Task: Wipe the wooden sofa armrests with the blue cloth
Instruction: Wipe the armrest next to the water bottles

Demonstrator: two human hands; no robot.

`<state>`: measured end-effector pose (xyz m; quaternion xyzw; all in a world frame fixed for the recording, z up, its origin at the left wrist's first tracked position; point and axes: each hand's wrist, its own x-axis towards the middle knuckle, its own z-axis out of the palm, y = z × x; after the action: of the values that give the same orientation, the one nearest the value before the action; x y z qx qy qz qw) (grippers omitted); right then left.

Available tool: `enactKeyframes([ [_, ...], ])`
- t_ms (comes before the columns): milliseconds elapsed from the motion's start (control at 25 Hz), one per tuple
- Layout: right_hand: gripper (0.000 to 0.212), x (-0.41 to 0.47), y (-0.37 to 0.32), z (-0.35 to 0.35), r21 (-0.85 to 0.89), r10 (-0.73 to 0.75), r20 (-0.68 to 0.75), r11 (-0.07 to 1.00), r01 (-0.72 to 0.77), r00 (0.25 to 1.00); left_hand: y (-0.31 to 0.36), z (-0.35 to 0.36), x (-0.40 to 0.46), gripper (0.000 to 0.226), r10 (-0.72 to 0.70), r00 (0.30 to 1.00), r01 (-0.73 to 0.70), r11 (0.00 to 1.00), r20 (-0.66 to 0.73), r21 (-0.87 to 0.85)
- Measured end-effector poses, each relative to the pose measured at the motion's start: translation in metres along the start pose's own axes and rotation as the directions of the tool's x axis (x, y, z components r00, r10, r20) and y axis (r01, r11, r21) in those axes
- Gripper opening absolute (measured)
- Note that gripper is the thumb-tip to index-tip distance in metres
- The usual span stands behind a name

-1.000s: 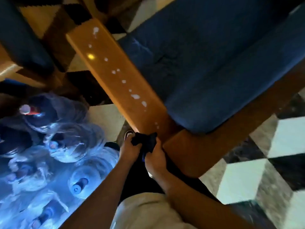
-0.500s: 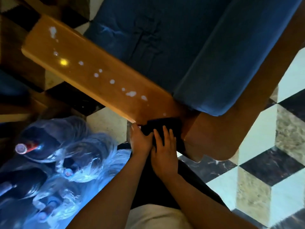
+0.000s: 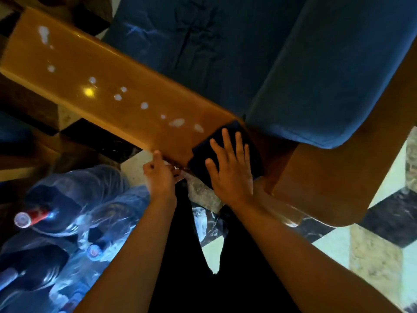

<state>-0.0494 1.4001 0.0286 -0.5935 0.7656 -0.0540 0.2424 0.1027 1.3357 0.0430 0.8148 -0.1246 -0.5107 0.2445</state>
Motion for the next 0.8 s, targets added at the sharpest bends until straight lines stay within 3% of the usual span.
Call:
enactKeyframes([
  [80, 0.045, 0.03, -0.002, -0.011, 0.04, -0.002, -0.033, 0.999, 0.004, 0.999, 0.019, -0.005, 0.018, 0.047, -0.129, 0.991, 0.134, 0.971, 0.038, -0.197],
  [160, 0.041, 0.055, -0.016, -0.014, 0.002, 0.033, -0.092, 0.999, -0.033, 0.995, 0.038, -0.011, 0.043, 0.047, -0.206, 0.974, 0.224, 0.934, 0.094, -0.278],
  [320, 0.072, 0.123, -0.054, -0.023, -0.087, 0.136, -0.103, 0.986, -0.145, 0.985, 0.068, -0.025, 0.081, 0.046, -0.204, 0.975, 0.224, 0.912, 0.092, -0.343],
  [440, 0.071, 0.189, -0.078, -0.029, -0.063, 0.154, 0.051, 0.987, -0.151, 0.987, 0.087, -0.035, 0.101, 0.047, -0.218, 0.972, 0.236, 0.896, 0.09, -0.376],
  [560, 0.068, 0.24, -0.089, -0.035, 0.107, 0.234, 0.332, 0.953, -0.283, 0.914, 0.094, -0.045, 0.115, 0.045, -0.21, 0.97, 0.243, 0.884, 0.124, -0.399],
  [600, 0.064, 0.243, -0.088, -0.036, 0.127, 0.228, 0.363, 0.948, -0.291, 0.904, 0.094, -0.046, 0.115, 0.044, -0.209, 0.968, 0.247, 0.881, 0.137, -0.405],
  [680, 0.055, 0.224, -0.083, -0.034, 0.064, 0.148, 0.252, 0.984, -0.169, 0.956, 0.092, -0.048, 0.111, 0.042, -0.216, 0.962, 0.265, 0.88, 0.164, -0.393],
  [800, 0.052, 0.147, -0.072, -0.016, -0.111, 0.004, -0.102, 0.994, -0.015, 0.995, 0.088, -0.047, 0.099, 0.044, -0.219, 0.959, 0.274, 0.875, 0.178, -0.4],
])
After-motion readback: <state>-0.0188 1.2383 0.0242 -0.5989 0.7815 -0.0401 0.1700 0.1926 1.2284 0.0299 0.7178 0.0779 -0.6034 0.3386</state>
